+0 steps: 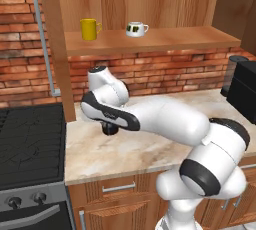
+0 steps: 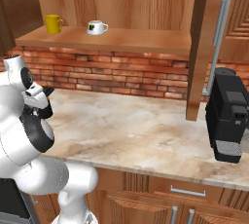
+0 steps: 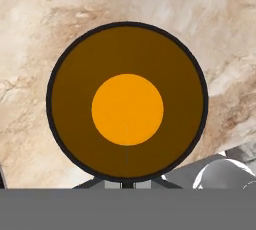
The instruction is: Pick the mug on the counter and place it in the cabinet with the handle facing the right, like the mugs already inside.
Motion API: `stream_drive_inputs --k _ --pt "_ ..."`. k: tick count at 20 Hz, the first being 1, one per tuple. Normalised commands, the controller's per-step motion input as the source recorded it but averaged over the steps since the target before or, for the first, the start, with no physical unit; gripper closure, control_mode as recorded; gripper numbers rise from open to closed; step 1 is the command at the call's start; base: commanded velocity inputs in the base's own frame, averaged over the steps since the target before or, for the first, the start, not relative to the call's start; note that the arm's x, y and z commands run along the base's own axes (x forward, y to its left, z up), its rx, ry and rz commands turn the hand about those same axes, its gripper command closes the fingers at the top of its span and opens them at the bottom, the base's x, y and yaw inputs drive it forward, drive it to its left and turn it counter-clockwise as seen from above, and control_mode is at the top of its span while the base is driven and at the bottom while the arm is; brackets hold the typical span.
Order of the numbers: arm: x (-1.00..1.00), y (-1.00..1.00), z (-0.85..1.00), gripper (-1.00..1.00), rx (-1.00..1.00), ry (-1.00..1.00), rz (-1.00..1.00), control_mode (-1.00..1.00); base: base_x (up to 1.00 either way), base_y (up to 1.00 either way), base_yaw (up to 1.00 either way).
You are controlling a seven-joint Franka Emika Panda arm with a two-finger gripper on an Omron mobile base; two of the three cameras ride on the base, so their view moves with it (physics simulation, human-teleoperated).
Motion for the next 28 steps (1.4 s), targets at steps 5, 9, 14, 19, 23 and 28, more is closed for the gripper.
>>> stream_drive_inputs --k 5,9,14,19,23,28 --pt "0.00 -0.21 0.00 1.00 0.03 0.00 0.33 -1.00 0.00 0.00 0.00" --pt "-0.04 -0.06 -0.03 1.00 0.00 0.00 0.47 -1.00 0.00 0.00 0.00" --pt "0.00 -0.09 -0.01 1.00 0.00 -0.02 0.49 -1.00 0.00 0.00 0.00" --pt "0.01 -0.15 0.00 1.00 0.00 -0.01 0.45 -1.00 0.00 0.00 0.00" --pt "0.02 -0.17 0.00 1.00 0.00 0.00 0.43 -1.00 0.00 0.00 0.00" --pt "0.10 -0.16 -0.01 1.00 0.02 0.00 0.41 -1.00 0.00 0.00 0.00"
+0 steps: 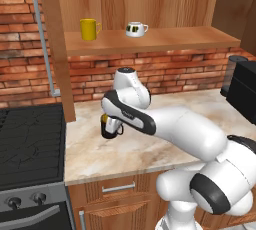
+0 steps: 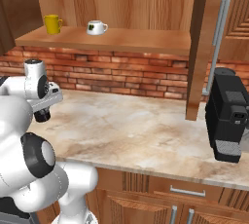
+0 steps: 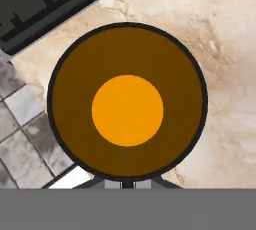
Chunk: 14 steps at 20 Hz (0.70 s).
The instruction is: Pick the mug on the counter and place it in the cabinet with the handle facing the right, like the mugs already inside.
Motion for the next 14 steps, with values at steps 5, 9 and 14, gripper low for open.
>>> stream_drive_inputs --k 5,9,14 --pt "0.37 -0.14 0.01 1.00 0.11 0.02 0.33 -1.00 0.00 0.00 0.00" --pt "0.33 0.00 0.00 1.00 0.08 0.06 0.38 -1.00 0.00 0.00 0.00" --pt "0.17 -0.01 0.03 1.00 0.01 0.05 0.32 -1.00 0.00 0.00 0.00"
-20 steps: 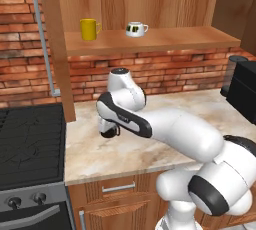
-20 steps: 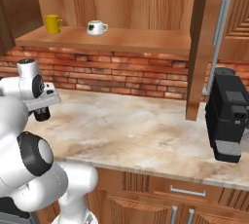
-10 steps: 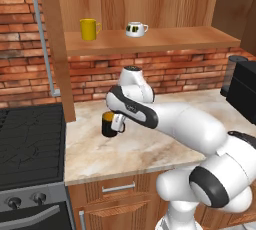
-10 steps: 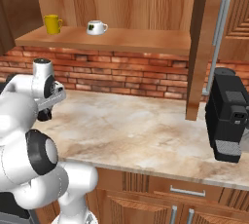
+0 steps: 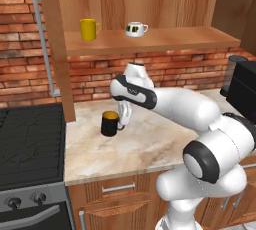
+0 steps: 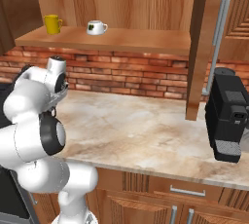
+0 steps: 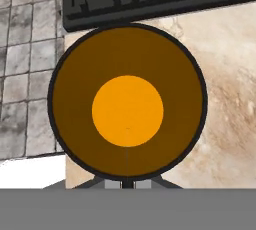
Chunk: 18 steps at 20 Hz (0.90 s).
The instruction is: Pick the mug on the counter and place it in the cabinet with the handle facing the right, like the mugs already inside.
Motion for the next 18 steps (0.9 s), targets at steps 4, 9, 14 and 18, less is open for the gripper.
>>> stream_drive_inputs --k 4,9,14,18 --pt "-0.10 -0.13 0.26 1.00 0.00 0.01 0.13 -1.00 0.00 0.00 0.00" --pt "-0.05 -0.21 0.39 1.00 0.04 0.02 0.05 -1.00 0.00 0.00 0.00" --pt "0.00 -0.21 0.43 1.00 0.11 0.07 -0.01 -1.00 0.00 0.00 0.00" --pt "-0.06 -0.09 0.32 1.00 0.17 0.02 -0.04 -1.00 0.00 0.00 0.00"
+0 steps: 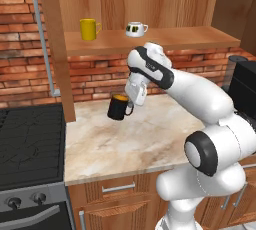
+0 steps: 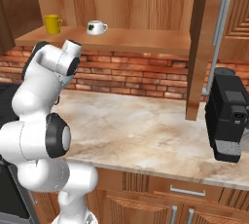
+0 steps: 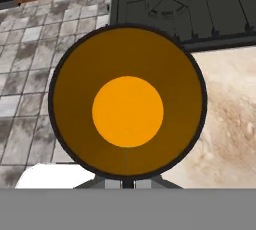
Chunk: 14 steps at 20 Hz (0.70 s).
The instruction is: Pick the mug on the counter and place it in the cabinet with the handle facing the right, like the mugs already inside.
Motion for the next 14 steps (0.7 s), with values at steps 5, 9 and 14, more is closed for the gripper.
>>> stream_drive_inputs --k 5,9,14 --pt "-0.30 0.00 0.40 1.00 0.14 0.00 -0.02 -1.00 0.00 0.00 0.00" --pt "-0.38 0.00 0.52 1.00 0.15 0.00 -0.04 -1.00 0.00 0.00 0.00" --pt "-0.33 -0.01 0.60 1.00 0.15 0.00 -0.09 -1.00 0.00 0.00 0.00"
